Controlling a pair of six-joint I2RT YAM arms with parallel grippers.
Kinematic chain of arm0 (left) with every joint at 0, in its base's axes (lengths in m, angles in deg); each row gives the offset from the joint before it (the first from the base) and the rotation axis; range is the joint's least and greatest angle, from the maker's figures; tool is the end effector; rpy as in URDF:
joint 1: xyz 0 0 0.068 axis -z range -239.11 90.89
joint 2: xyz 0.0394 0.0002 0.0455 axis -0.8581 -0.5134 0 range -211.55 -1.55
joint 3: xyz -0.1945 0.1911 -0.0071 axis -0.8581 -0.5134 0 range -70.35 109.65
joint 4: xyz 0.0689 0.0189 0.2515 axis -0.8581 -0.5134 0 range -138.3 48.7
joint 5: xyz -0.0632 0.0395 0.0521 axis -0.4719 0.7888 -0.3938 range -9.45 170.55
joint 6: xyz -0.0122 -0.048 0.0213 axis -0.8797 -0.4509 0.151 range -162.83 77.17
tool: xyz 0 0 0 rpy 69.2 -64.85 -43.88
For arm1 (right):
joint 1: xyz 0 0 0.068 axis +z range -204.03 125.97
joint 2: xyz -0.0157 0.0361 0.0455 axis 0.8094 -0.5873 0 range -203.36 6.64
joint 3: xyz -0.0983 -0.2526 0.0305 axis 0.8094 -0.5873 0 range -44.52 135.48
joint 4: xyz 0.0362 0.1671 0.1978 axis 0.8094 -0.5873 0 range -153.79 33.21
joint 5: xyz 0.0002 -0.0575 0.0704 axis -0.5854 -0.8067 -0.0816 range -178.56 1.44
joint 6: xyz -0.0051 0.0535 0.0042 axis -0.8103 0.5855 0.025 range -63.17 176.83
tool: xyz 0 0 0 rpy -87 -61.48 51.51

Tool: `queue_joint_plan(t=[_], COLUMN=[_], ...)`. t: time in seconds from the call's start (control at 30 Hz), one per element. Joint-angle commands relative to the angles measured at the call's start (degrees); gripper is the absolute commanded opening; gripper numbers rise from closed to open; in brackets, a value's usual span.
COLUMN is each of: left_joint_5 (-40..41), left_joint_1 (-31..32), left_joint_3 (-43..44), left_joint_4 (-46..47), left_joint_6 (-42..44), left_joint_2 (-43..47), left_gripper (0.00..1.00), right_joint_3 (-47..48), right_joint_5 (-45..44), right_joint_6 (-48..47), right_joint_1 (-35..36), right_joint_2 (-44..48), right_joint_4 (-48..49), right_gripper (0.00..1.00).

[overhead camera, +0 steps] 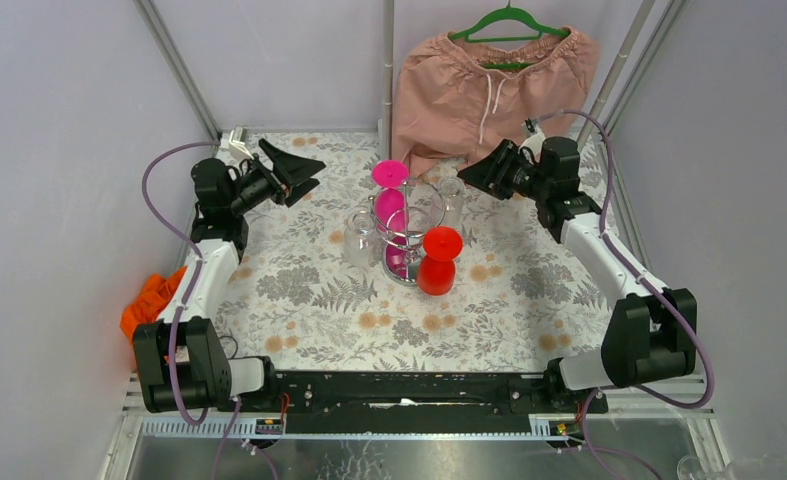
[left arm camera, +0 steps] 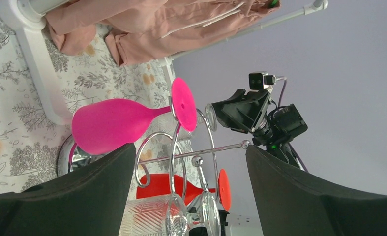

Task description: Take the wine glass off the wine glass rack

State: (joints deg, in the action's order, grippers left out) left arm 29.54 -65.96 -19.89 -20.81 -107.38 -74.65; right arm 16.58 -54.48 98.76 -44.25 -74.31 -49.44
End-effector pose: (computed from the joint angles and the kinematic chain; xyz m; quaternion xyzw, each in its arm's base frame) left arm 0.2901 0.0070 0.3234 -0.1369 0.7022 -0.5738 0.3988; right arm 0.3220 0.0758 0.3251 0.0301 0.7672 0.4667 0.4389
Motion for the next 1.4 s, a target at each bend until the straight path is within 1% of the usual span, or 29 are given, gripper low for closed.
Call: queue_joint_plan(t=[0.0,0.07,0.23,0.4,0.5,0.8,0.93,1.07,1.2,1.37], left_joint_5=[0.7,0.7,0.7,0.9,1.2,1.2,1.3,1.3,1.4,1.4], left_joint_1=[-0.4,-0.5,-0.5,-0.4,-0.5,-0.4,-0.4,-0.4,-0.4,-0.4], left_joint_3=[1.1,1.1,1.1,1.0,1.2,0.8,0.8,0.6,0.3,0.1], left_joint_4=[-3.3,-3.3,-3.4,-3.8,-4.5,-4.5,-5.0,-5.2,-5.1,-5.0], left_joint_6=[2.9,2.9,3.1,3.4,3.9,4.3,4.7,5.0,5.1,5.1], left_joint_2=[0.3,0.0,-0.3,-0.4,-0.3,-0.6,-0.6,-0.7,-1.0,-1.0], left_gripper=[0.9,0.9,0.9,0.9,0.9,0.89,0.89,0.89,0.89,0.89], right_joint_3=[-0.2,-0.4,-2.1,-1.4,-1.1,-0.4,0.0,0.1,0.0,-0.5], right_joint_5=[2.9,2.9,3.7,4.9,5.4,6.7,7.5,7.4,7.2,6.8], right_joint_6=[1.2,0.8,1.7,2.1,2.4,4.1,5.3,5.3,4.7,5.7], right_joint_1=[-0.2,-0.2,-0.1,-0.1,-0.1,-0.1,-0.1,-0.1,0.0,-0.1], right_joint_2=[-0.6,-0.8,-1.1,-1.6,-1.4,-2.2,-2.7,-2.6,-2.6,-2.8], right_joint_4=[3.3,2.8,4.7,4.9,4.9,6.7,7.8,7.4,6.5,7.9], right_gripper=[0.46,0.46,0.4,0.39,0.35,0.33,0.28,0.26,0.2,0.15])
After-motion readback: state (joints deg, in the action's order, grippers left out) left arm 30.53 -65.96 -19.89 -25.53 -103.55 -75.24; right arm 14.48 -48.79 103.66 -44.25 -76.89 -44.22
